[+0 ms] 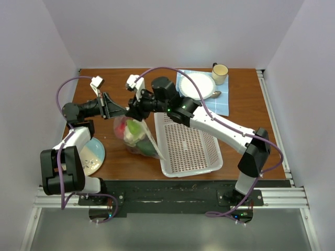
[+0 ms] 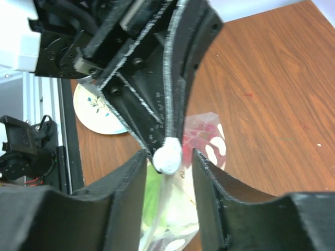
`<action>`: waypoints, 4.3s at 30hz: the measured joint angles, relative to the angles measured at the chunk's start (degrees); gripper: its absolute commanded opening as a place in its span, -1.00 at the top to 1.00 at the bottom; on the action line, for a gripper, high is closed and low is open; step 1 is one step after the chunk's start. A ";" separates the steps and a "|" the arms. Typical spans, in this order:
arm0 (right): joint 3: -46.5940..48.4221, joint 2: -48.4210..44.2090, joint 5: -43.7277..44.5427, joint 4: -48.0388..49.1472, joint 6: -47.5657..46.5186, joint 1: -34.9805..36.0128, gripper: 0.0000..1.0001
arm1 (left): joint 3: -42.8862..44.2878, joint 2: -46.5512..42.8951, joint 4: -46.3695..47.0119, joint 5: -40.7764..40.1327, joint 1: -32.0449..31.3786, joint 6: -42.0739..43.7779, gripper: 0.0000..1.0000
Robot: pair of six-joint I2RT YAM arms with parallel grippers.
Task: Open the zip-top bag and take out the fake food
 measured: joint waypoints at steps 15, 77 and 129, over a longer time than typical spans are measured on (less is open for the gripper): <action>0.00 -1.81 1.75 2.29 2.91 -5.18 -0.25 | 0.00 -0.63 0.09 1.44 0.00 0.07 1.00; -19.52 -9.92 -4.76 12.50 14.36 -2.80 1.00 | 7.72 6.05 0.42 4.39 0.02 0.04 1.00; -30.93 -19.61 12.74 7.32 9.29 -1.29 -0.48 | -1.27 0.04 1.14 1.73 2.10 2.12 1.00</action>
